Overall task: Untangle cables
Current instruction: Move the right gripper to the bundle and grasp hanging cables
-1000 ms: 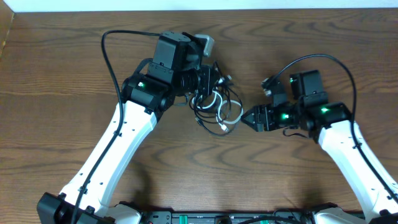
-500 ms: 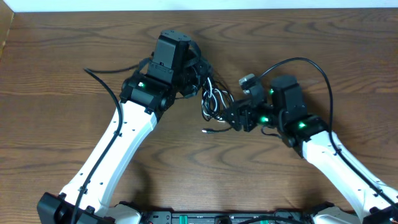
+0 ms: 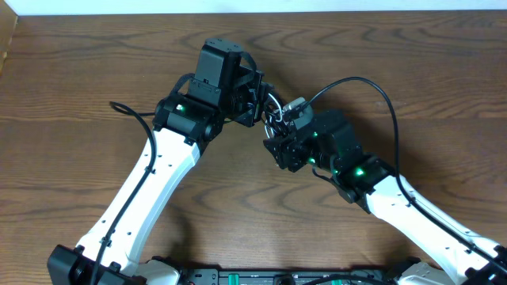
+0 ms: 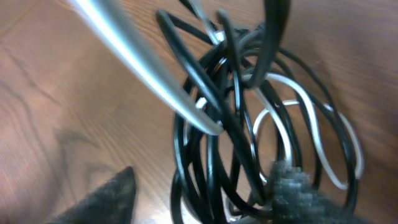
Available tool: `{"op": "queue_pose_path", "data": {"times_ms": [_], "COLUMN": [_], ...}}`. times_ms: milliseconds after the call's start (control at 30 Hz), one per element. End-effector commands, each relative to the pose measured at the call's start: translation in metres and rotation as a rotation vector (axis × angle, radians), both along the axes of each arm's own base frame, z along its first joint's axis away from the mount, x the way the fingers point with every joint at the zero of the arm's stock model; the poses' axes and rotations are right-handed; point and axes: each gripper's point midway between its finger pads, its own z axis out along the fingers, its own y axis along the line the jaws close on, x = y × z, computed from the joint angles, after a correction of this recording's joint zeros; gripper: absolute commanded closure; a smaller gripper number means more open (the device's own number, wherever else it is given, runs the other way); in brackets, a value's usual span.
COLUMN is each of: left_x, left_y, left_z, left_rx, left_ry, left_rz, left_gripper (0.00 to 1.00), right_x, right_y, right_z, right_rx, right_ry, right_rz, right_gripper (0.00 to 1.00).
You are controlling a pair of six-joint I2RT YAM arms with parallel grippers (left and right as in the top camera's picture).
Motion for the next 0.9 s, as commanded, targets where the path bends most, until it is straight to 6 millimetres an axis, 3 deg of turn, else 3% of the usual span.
{"op": "queue_pose_path", "data": {"times_ms": [0,100,200,333,467,533,633,867], "left_x": [-0.003,-0.002,-0.002,0.003,0.010,0.012,0.014,0.000], "left_y": [-0.004,-0.004,-0.004,0.002,0.012,0.015,0.019,0.021], "left_z": [0.010,0.010,0.010,0.009,0.007,0.008,0.008,-0.006], "left_rx": [-0.047,-0.047,-0.044,-0.008,0.136,0.195,0.282,0.577], "left_ry": [0.003,0.003,0.001,-0.024,-0.144,-0.205,-0.289,-0.526], "left_rz": [-0.004,-0.004,0.000,0.014,-0.051,-0.112,-0.211,-0.634], "left_gripper": [0.93,0.93,0.93,0.92,0.53,0.40,0.32,0.31], "right_x": [0.005,0.007,0.008,-0.002,-0.013,-0.019,-0.027,-0.031], "right_y": [-0.006,-0.008,-0.010,-0.005,-0.013,-0.018,-0.028,-0.047], "right_z": [-0.007,-0.007,-0.006,0.006,0.023,0.032,0.047,0.063], "right_rx": [-0.032,-0.026,0.009,0.142,0.292,0.345,0.432,0.531], "right_ry": [-0.008,-0.002,0.029,0.103,0.175,0.179,0.192,0.209], "right_rz": [-0.049,-0.059,-0.059,0.076,0.217,0.289,0.373,0.433], "right_gripper": [0.72,0.96,0.99,0.99,0.99,0.99,0.99,0.99]}}
